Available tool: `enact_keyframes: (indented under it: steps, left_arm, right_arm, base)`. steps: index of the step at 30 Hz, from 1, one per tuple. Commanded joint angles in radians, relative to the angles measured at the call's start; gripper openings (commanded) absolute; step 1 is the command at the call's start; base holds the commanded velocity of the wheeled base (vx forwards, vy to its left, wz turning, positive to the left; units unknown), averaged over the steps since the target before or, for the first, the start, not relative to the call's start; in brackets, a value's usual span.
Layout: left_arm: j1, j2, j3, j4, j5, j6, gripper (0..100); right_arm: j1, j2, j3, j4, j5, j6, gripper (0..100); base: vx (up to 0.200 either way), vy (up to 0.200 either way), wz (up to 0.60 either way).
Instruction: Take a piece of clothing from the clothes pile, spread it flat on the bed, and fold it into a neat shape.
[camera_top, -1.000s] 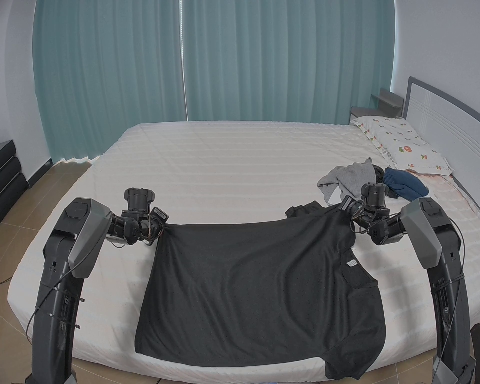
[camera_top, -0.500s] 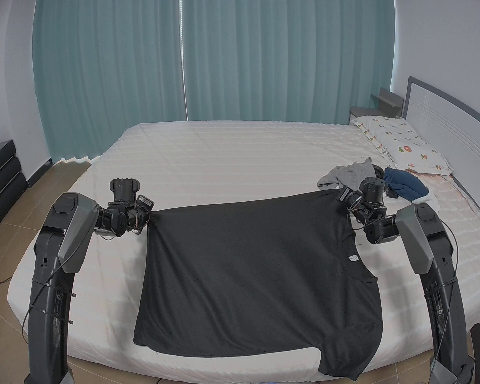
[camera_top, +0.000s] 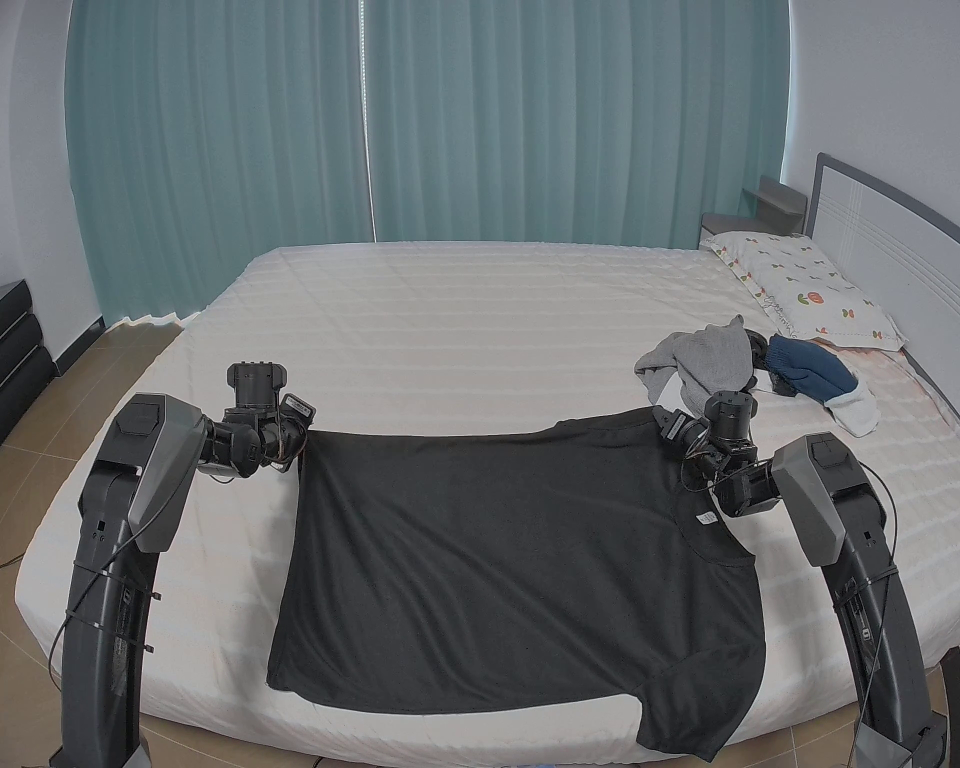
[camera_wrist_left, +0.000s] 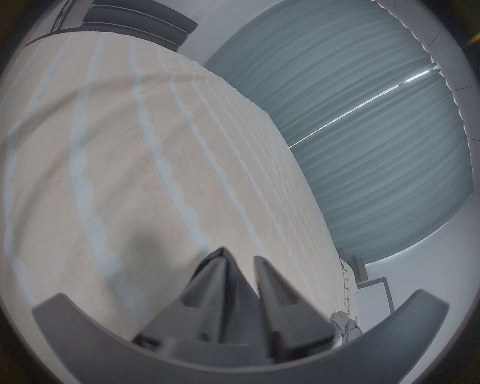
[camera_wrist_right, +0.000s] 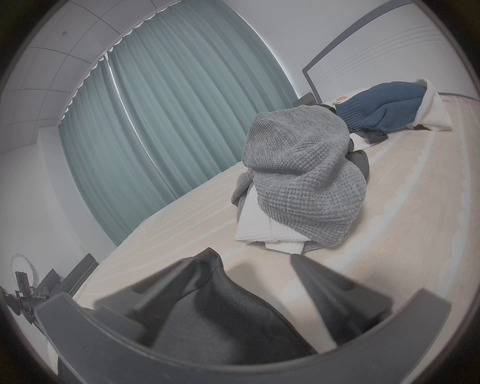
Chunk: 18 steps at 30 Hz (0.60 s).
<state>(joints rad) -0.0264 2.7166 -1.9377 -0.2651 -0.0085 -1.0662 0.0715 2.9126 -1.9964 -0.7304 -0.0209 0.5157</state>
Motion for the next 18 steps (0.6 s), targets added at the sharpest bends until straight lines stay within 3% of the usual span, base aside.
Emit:
enact_keyframes:
  steps: [1, 5, 7, 10, 15, 18]
  left_arm:
    - [-0.003, -0.014, 0.019, 0.001, 0.001, -0.003, 100]
    - [0.006, -0.07, 0.049, 0.015, 0.001, -0.003, 100]
    - [0.014, -0.164, 0.137, 0.033, -0.001, -0.003, 100]
    - [0.014, -0.248, 0.243, 0.029, -0.018, -0.003, 100]
    - [0.016, -0.448, 0.517, 0.015, -0.149, -0.003, 100]
    - [0.011, -0.564, 0.729, -0.037, -0.226, -0.001, 100]
  right_arm:
    - [-0.012, -0.047, 0.054, -0.015, -0.002, 0.006, 100]
    - [-0.036, -0.156, 0.192, -0.043, 0.002, 0.026, 100]
    - [-0.045, -0.314, 0.438, -0.103, 0.027, 0.078, 100]
    - [-0.058, -0.431, 0.642, -0.158, 0.102, 0.095, 100]
    - [-0.082, -0.656, 0.987, -0.228, 0.183, 0.122, 100]
    - [-0.099, -0.803, 1.211, -0.228, 0.274, 0.13, 100]
  base:
    - [0.0, 0.0, 0.0]
    - [0.0, 0.0, 0.0]
    - [0.0, 0.0, 0.0]
    - [0.0, 0.0, 0.0]
    - [0.0, 0.0, 0.0]
    - [0.0, 0.0, 0.0]
